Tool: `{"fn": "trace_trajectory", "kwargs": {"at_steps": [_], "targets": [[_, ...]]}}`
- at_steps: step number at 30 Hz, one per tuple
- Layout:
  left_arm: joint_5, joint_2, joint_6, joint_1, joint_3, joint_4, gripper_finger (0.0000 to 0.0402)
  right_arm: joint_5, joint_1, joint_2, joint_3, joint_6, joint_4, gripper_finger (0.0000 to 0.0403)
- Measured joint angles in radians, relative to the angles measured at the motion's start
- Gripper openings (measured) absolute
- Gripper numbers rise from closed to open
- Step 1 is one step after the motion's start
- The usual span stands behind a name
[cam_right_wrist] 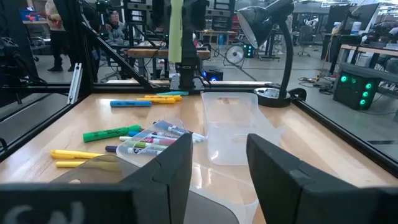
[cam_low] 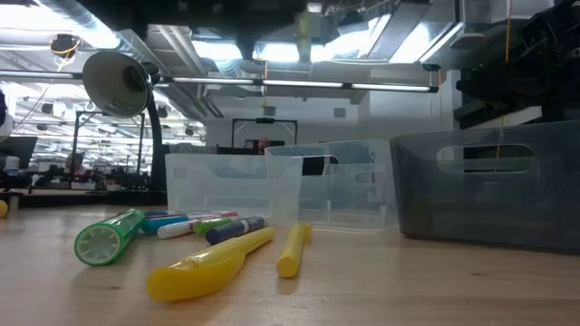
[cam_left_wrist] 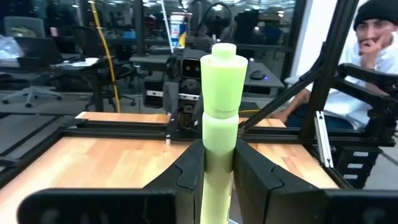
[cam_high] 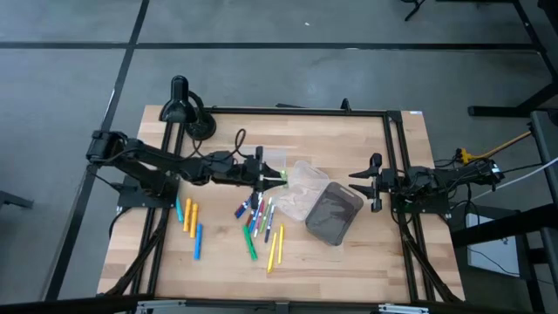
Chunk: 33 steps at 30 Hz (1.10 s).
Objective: Pick & Place Markers
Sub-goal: Put the light green highlighter pen into the right transparent bin
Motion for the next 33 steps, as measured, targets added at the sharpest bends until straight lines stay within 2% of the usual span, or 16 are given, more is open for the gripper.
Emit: {"fn": "trace_trajectory", "kwargs": {"at_steps": [14,22,33], "targets": [[0.022,0.164,-0.010,0.072,0.226,-0.305,0.0059,0.000,0.000,0.000,0.000,0.002,0.000,0.0152],[0.032,0.248,-0.033,0.100,0.345,-0.427,0.0059,0.000,0.000,0.000,0.000,0.002,0.000,0.0152],[0.044,0.324,-0.214,0.149,0.367,-0.470,0.0059,0.000,0.000,0.000,0.000,0.003,0.000,0.0152]]}}
